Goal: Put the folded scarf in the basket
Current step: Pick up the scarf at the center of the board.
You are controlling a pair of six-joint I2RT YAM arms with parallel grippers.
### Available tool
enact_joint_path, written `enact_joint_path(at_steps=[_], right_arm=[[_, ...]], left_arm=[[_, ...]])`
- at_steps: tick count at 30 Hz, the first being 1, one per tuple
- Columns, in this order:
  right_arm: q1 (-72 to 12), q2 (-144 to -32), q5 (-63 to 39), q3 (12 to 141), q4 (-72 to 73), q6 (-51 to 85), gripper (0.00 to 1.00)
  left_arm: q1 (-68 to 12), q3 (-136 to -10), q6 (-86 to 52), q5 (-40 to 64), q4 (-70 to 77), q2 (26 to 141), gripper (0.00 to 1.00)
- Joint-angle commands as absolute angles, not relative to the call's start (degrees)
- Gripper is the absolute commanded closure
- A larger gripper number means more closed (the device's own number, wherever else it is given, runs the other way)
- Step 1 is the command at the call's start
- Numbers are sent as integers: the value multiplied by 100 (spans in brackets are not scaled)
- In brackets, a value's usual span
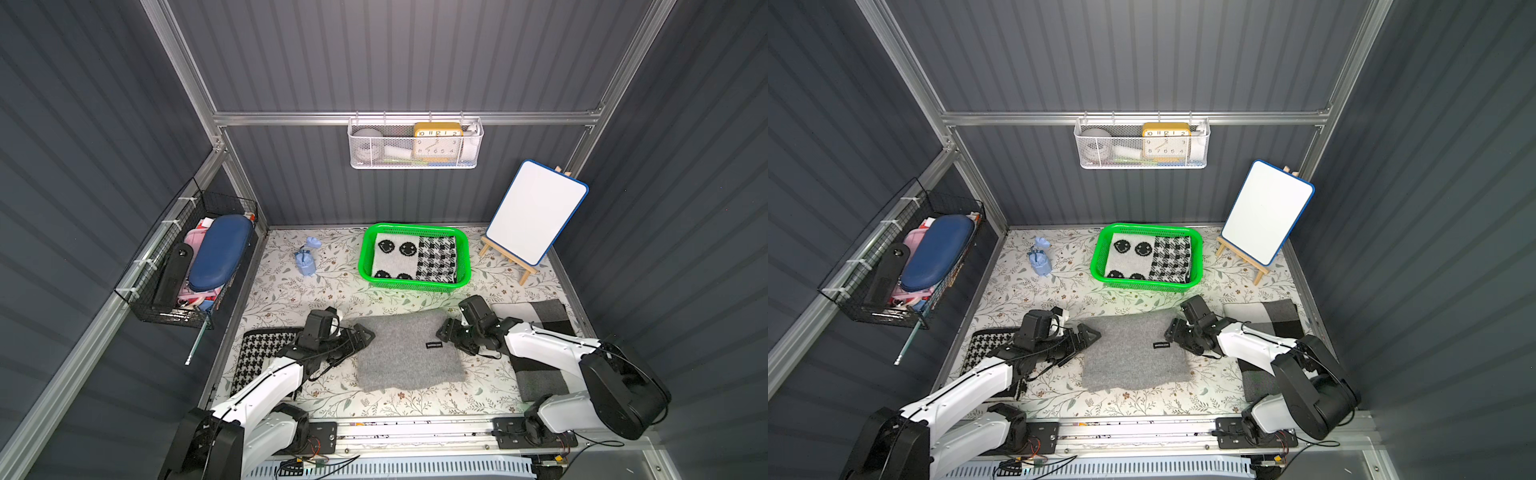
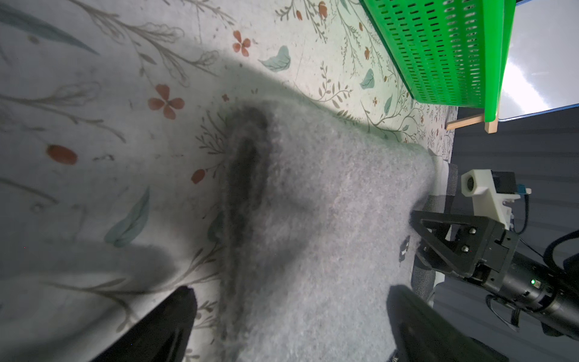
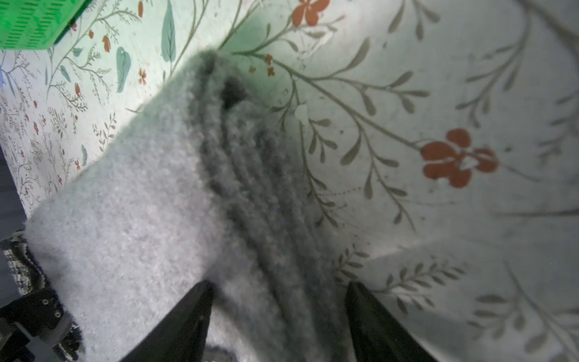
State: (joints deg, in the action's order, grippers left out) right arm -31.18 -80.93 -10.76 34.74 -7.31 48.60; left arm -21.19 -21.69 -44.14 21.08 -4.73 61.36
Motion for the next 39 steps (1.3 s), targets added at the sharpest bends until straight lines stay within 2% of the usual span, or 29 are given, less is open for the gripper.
enact_joint_path(at_steps=[1, 11, 15, 17, 21, 24, 29, 31, 32, 39], right_arm=[[-3145, -8099, -1226, 3369, -712, 4879, 27], [-3456, -8611, -1244, 3559, -611, 4928, 29], [-3585, -8823, -1171, 3664, -636, 4959, 32], [-3614, -8843, -1167, 3662, -576, 4983, 35], [-3631, -8819, -1118, 3669, -599, 4990, 46], [-3671, -8685, -1101, 3642, -576, 4968, 66], [-3675, -8228, -989, 3550, -650, 4893, 100], [-3682, -7968, -927, 3469, -673, 4886, 100], [-3679, -7811, -876, 3427, -700, 4893, 100], [-3681, -6567, -619, 3268, -896, 4968, 100]], left_arm=[[-2202, -2015, -4491, 2241, -145, 6366, 2], [-2320, -1760, -4675, 2213, 255, 6575, 13], [-2355, -1661, -4739, 2278, 527, 6751, 20], [-2364, -1675, -4689, 2241, 590, 6872, 28], [-2366, -1796, -4658, 2186, 662, 7078, 41], [-2366, -1922, -4561, 2219, 699, 7141, 56], [-2373, -2226, -4381, 2231, 514, 6950, 88], [-2373, -2322, -4330, 2232, 415, 6766, 98], [-2373, -2391, -4317, 2216, 341, 6634, 100], [-2373, -2820, -4267, 2522, 287, 5959, 100]])
